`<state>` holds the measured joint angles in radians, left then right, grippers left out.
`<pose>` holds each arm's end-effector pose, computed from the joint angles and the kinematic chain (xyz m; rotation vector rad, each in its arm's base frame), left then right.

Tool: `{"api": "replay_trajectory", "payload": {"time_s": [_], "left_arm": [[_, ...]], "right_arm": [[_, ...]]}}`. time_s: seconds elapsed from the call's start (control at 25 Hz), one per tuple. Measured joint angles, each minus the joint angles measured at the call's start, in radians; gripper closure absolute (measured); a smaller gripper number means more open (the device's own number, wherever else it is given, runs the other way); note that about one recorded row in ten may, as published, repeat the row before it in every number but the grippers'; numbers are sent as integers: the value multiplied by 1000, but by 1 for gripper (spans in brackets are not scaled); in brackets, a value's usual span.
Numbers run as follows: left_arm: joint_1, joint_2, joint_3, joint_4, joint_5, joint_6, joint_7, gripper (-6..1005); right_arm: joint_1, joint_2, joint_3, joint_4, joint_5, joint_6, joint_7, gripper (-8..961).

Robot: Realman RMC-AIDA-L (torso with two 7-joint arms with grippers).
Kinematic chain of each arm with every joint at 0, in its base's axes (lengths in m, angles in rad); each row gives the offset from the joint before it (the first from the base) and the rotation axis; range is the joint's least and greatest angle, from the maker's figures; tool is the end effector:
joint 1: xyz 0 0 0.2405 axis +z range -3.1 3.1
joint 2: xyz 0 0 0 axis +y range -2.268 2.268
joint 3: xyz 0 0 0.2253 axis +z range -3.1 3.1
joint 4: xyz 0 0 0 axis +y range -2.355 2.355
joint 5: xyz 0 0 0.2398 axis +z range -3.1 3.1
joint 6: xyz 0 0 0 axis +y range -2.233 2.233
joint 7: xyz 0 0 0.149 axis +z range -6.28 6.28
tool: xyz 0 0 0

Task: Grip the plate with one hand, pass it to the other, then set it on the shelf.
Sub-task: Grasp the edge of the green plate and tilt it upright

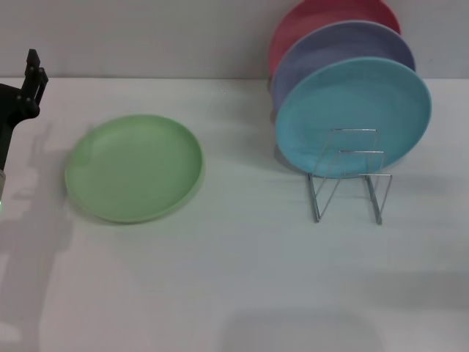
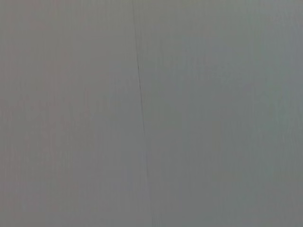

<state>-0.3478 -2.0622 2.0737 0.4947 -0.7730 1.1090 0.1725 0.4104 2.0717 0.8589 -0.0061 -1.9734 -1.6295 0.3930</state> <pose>-0.2759 0.3616 0.0029 -1.4530 -0.3621 -0.6997 0.3438 0.2940 0.0795 -1.1349 0.4027 1.0123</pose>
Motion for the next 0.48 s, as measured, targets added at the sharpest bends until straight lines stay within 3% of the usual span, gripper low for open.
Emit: {"api": "replay_trajectory", "payload": {"time_s": [0.48], "left_arm": [[-1,-1,8,-2,0,0,-3,244]], "right_arm": [[1,3,9,7,1,-2,-8,270]]}}
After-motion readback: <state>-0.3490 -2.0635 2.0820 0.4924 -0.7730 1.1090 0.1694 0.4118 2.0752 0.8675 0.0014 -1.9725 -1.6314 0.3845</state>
